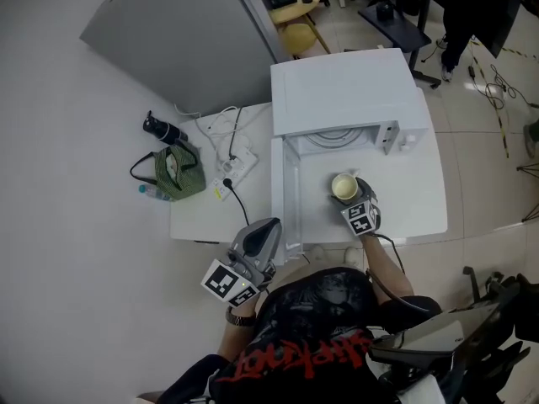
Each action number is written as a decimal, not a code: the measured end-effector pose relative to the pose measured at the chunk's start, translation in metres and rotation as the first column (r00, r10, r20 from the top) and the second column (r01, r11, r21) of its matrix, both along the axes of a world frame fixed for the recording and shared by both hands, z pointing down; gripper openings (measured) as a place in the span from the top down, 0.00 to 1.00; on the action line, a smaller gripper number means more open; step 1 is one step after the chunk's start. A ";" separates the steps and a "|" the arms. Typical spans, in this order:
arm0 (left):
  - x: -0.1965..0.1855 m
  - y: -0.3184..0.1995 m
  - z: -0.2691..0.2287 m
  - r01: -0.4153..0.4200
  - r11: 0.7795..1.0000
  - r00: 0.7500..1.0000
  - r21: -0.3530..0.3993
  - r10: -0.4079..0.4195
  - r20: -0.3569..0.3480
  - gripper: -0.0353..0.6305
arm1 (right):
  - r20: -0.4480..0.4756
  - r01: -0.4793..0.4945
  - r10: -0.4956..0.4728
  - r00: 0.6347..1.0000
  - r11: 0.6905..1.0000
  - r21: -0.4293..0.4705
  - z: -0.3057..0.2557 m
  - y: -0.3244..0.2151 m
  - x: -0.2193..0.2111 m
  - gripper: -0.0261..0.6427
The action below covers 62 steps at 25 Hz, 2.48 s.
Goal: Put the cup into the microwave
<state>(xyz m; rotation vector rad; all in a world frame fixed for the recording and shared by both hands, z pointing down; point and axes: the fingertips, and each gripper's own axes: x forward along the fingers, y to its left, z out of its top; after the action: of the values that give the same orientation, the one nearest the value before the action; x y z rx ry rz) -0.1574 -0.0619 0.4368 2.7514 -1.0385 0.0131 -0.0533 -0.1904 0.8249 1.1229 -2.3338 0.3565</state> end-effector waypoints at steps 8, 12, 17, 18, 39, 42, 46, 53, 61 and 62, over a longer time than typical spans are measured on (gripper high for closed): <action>0.006 -0.009 -0.001 -0.009 1.000 1.000 0.007 0.009 -0.015 0.95 | -0.008 0.007 -0.007 1.000 1.000 0.014 -0.015 0.018 0.008 0.33; 0.006 -0.014 0.001 -0.010 1.000 1.000 0.002 0.010 -0.027 0.95 | 0.021 0.000 -0.001 1.000 0.999 0.047 -0.036 0.026 0.013 0.33; 0.004 -0.018 0.001 -0.004 1.000 0.999 0.006 0.004 -0.034 0.95 | 0.069 -0.027 0.019 0.997 0.992 0.122 -0.077 0.009 0.018 0.33; 0.003 -0.019 0.001 0.000 1.000 0.999 0.007 0.000 -0.034 0.95 | 0.079 -0.033 0.023 0.997 0.991 0.132 -0.085 0.002 0.018 0.33; -0.034 -0.007 0.011 0.161 0.986 0.987 -0.037 -0.161 0.004 0.95 | 0.104 -0.087 0.074 0.992 0.988 0.128 -0.079 -0.153 0.000 0.33; -0.037 -0.009 0.011 0.173 0.984 0.985 -0.039 -0.172 0.012 0.95 | 0.095 -0.095 0.083 0.992 0.988 0.125 -0.073 -0.173 -0.009 0.33; -0.039 -0.010 0.012 0.187 0.981 0.982 -0.041 -0.186 0.023 0.95 | 0.083 -0.106 0.097 0.992 0.988 0.110 -0.061 -0.191 -0.014 0.33; -0.040 -0.015 0.014 0.201 0.979 0.979 -0.045 -0.200 0.033 0.95 | 0.100 -0.105 0.094 0.991 0.988 0.114 -0.058 -0.204 -0.022 0.33; -0.030 -0.021 0.012 0.167 0.985 0.986 -0.042 -0.166 0.028 0.95 | 0.094 -0.085 0.077 0.993 0.993 0.078 -0.057 -0.201 -0.025 0.34; -0.029 -0.021 0.012 0.162 0.986 0.987 -0.041 -0.160 0.028 0.95 | 0.090 -0.082 0.075 0.993 0.994 0.075 -0.057 -0.200 -0.025 0.34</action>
<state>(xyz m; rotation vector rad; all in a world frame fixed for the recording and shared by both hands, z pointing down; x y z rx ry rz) -0.1860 -0.0833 0.4492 2.6269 -1.2488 0.0446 -0.0783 -0.3909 0.7675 1.2633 -2.4030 0.3510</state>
